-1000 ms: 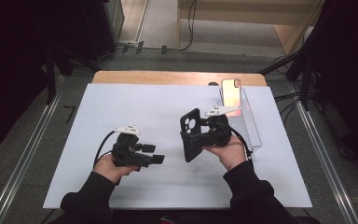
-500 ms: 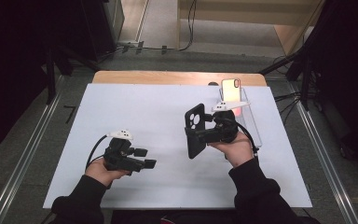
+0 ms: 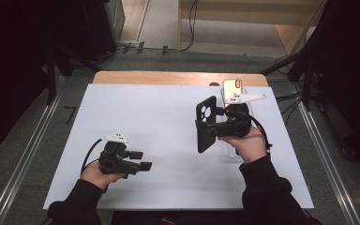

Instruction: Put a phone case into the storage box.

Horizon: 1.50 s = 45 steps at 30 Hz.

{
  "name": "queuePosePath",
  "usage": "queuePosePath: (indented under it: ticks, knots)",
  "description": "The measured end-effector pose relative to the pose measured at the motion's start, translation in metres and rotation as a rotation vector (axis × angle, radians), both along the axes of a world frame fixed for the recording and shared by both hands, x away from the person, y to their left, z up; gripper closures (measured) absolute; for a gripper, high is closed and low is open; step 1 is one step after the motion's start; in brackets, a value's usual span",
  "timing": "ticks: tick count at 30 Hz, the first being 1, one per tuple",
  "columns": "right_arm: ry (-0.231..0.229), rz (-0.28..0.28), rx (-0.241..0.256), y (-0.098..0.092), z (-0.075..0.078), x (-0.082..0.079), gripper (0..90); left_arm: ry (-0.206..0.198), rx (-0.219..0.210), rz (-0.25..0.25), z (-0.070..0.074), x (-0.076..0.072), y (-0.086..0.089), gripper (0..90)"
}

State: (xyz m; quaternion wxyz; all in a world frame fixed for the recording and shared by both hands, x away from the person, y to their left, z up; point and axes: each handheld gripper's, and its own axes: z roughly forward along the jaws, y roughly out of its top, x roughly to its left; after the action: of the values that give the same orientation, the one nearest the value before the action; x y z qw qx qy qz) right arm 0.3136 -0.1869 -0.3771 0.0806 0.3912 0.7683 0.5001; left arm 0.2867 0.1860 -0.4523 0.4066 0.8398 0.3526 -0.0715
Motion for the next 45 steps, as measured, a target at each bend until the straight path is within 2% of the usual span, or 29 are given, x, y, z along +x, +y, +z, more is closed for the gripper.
queuePosePath:
  ticks: [4,8,18,22,27,29,36,39,45]
  knots:
    - [-0.009,-0.023,-0.003,-0.007,0.006,0.001,12.7,0.002,0.002,0.013,-0.002,0.0,0.002,32.5]
    - [-0.015,-0.056,0.024,-0.014,0.011,0.003,12.7,0.0,0.004,0.024,-0.002,-0.001,0.005,32.5]
    - [-0.047,-0.126,-0.006,-0.026,0.02,0.007,12.8,-0.001,0.004,0.048,-0.002,-0.006,0.011,32.5]
    - [-0.051,-0.156,-0.003,-0.034,0.023,0.01,12.9,-0.002,0.006,0.053,-0.002,-0.007,0.014,32.4]
    - [-0.058,-0.216,-0.013,-0.047,0.025,0.012,12.9,0.0,0.004,0.062,-0.002,-0.008,0.016,32.5]
    - [-0.062,-0.242,-0.023,-0.053,0.025,0.013,12.9,0.0,0.002,0.064,-0.002,-0.009,0.016,32.5]
    - [-0.059,-0.311,-0.013,-0.074,0.022,0.016,12.8,0.001,0.003,0.062,-0.002,-0.008,0.016,32.5]
    - [-0.059,-0.338,-0.02,-0.08,0.02,0.017,12.8,0.008,-0.013,0.058,-0.002,-0.008,0.017,32.5]
    - [-0.054,-0.381,-0.025,-0.09,0.015,0.02,12.8,0.007,-0.011,0.065,-0.002,-0.007,0.018,32.4]
